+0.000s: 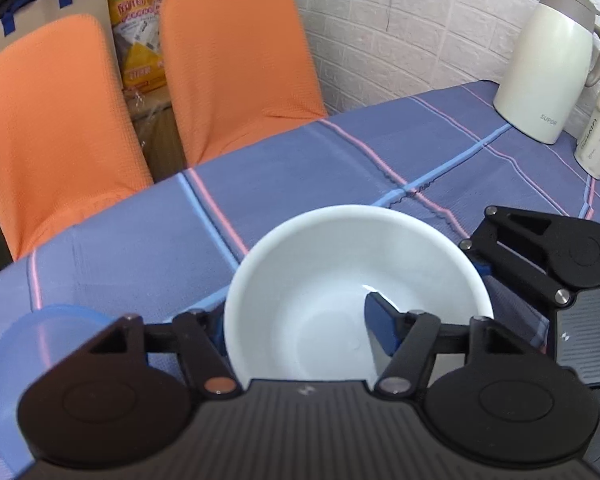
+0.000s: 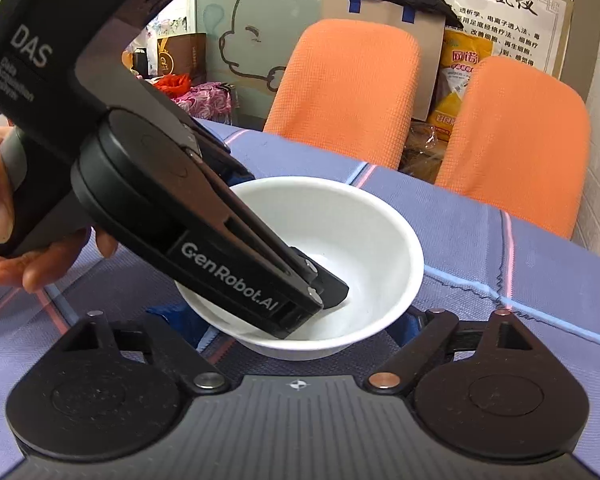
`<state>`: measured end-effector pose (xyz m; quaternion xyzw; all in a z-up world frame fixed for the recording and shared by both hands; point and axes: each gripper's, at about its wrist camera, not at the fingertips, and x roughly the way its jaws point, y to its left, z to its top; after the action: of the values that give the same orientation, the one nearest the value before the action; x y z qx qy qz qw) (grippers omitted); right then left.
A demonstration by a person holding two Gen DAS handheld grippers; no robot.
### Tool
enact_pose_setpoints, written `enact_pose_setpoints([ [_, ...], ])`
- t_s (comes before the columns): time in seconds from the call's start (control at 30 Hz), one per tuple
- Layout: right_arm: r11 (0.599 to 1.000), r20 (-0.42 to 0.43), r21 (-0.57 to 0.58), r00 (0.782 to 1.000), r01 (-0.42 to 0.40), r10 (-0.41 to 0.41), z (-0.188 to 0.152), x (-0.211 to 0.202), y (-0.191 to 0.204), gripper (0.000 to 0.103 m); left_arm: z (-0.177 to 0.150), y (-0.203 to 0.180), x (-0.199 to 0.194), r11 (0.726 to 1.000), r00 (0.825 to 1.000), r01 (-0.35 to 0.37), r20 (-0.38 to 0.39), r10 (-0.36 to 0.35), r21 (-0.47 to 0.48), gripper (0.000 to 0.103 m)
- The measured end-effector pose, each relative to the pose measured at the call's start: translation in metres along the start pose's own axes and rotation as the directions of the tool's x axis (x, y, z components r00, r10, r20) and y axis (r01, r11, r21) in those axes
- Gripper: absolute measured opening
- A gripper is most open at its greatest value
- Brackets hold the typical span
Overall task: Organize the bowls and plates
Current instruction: 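Carry the white bowl with the left gripper and lower it into the steel bowl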
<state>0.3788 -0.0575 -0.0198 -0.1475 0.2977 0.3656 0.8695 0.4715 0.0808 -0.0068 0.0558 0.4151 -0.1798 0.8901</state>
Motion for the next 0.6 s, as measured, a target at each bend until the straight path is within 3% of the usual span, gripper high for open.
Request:
enact_pose_setpoints([
  [0.33, 0.998, 0.083, -0.022, 0.995, 0.065, -0.063, -0.004, -0.081, 0.014, 0.076, -0.005, -0.051, -0.078, 0.999, 0.996, 0.011, 0.085, -0.014, 0.035, 0.066],
  [0.6, 0.994, 0.036, -0.076, 0.996, 0.082, -0.079, -0.043, -0.166, 0.054, 0.076, -0.061, -0.126, -0.136, 0.996, 0.994, 0.065, 0.082, -0.069, 0.056, 0.068],
])
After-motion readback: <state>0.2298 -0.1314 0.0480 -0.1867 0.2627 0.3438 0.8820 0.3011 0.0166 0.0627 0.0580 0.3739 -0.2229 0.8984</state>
